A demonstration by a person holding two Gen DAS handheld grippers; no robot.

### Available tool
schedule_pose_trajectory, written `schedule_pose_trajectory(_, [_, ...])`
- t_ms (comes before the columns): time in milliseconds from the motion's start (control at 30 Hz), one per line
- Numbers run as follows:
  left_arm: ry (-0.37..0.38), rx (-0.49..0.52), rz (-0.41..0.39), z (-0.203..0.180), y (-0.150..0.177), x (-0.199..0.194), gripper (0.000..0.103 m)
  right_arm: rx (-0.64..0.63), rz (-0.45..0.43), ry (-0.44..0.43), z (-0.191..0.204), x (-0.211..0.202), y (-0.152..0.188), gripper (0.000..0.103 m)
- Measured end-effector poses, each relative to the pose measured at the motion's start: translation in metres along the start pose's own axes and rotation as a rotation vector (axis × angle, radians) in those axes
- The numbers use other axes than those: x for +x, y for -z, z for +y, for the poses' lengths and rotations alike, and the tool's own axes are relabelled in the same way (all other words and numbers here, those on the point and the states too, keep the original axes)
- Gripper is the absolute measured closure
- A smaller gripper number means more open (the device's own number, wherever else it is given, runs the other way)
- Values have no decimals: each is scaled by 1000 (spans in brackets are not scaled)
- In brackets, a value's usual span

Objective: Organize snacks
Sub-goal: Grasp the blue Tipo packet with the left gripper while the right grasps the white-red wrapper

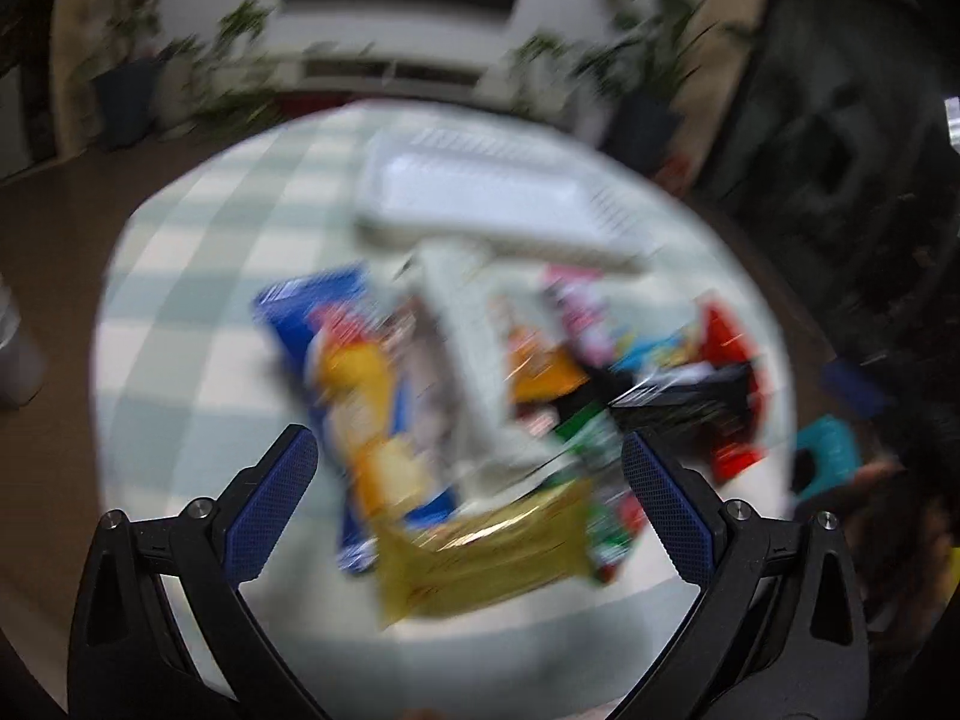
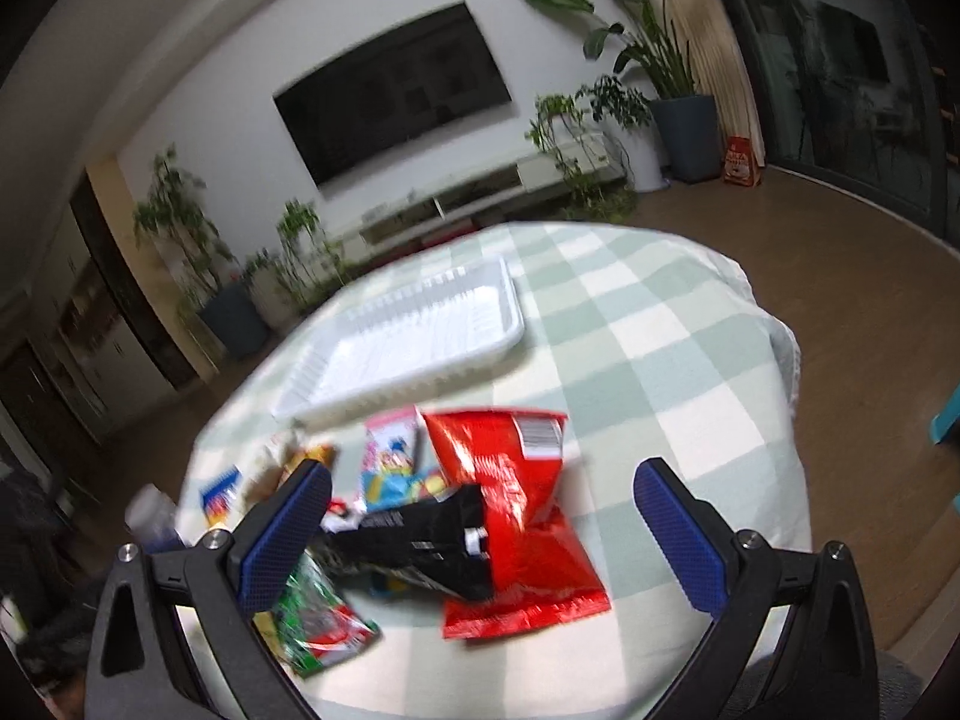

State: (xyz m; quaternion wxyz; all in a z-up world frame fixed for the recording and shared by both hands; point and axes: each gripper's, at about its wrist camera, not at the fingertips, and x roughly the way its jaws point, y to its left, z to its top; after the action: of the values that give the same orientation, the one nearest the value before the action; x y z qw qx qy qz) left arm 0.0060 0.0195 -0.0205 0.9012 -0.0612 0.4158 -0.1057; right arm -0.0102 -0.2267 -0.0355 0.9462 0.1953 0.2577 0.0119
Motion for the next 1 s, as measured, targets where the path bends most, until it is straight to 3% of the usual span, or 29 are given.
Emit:
schedule_pose_trajectory(100, [30,-50,8,12,7,-3,0,-17,-11,-12,2,-4,0,0])
schedule_pose_trajectory(167, [5,-86,6,24,6,-7,0,-38,49,5,5,1,0,0])
schedule_pose_trajectory(267, [13,-152,28,41,2,-3,0,-33,114,-78,4,5,0,0])
schedule_pose_trajectory(400, [-73,-174,65,49,-10,5,1,-49,124,-36,3,5,1,0])
schedule_pose_trajectory(500, [-93,-191,88,54,-15,14,3,-44,149,-46,0,8,1,9])
schedule_pose_trajectory(667, [-104,-199,136,57,-22,31,35,-57,153,-72,2,12,1,16])
schedule_pose_trajectory(1000, [-165,-213,166,64,-26,50,38,-76,158,-86,7,13,2,17])
